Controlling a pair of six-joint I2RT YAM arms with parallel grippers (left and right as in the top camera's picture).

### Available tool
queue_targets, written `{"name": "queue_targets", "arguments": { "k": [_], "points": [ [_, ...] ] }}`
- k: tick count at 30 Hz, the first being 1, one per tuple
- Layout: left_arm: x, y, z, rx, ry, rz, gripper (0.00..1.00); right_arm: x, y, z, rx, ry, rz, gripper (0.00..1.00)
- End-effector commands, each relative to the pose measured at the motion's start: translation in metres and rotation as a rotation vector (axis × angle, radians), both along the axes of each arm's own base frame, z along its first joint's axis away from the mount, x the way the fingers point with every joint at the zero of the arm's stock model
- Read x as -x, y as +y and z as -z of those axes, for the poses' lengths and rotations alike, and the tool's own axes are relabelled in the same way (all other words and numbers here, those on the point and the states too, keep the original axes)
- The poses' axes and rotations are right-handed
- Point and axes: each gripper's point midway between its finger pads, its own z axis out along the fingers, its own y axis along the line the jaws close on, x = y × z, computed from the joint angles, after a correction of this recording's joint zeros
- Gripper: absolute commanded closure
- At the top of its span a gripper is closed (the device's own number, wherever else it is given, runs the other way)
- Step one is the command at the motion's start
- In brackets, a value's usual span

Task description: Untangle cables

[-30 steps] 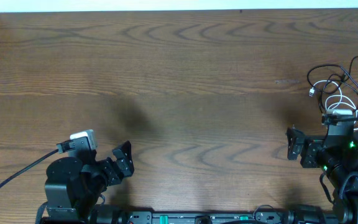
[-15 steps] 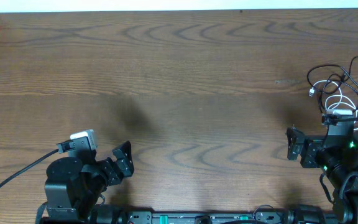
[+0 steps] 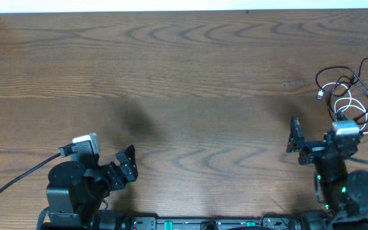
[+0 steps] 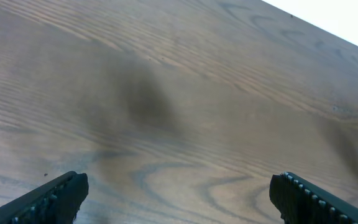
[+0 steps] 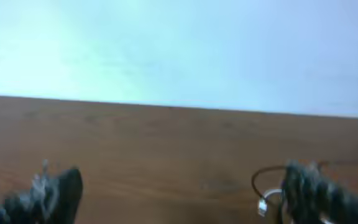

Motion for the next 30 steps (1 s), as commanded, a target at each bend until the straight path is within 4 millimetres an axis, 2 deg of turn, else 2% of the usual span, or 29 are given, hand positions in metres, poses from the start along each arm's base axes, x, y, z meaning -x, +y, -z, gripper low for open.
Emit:
{"name": "queue_targets", "arguments": {
  "k": [1, 12, 16, 17, 18, 30],
  "points": [
    [0.001, -0.002, 0.001, 0.003, -0.001, 0.01, 0.02, 0.004, 0.001, 0.011, -0.003, -0.091, -0.001, 0.01],
    [0.001, -0.002, 0.001, 0.003, -0.001, 0.01, 0.02, 0.003, 0.001, 0.031, -0.032, -0.31, 0.0, 0.01],
    [0.001, -0.002, 0.001, 0.003, -0.001, 0.01, 0.02, -0.004, 0.003, 0.075, -0.013, -0.16, -0.008, 0.01],
    [0.001, -0.002, 0.001, 0.003, -0.001, 0.011, 0.02, -0.005, 0.003, 0.09, -0.005, -0.101, -0.007, 0.01],
    [0.001, -0.002, 0.001, 0.003, -0.001, 0.01, 0.02, -0.004, 0.003, 0.115, 0.009, 0.003, -0.01, 0.01],
    [0.001, -0.002, 0.001, 0.003, -0.001, 0.01, 0.02, -0.005, 0.004, 0.116, 0.009, 0.011, -0.015, 0.01]
  ]
}}
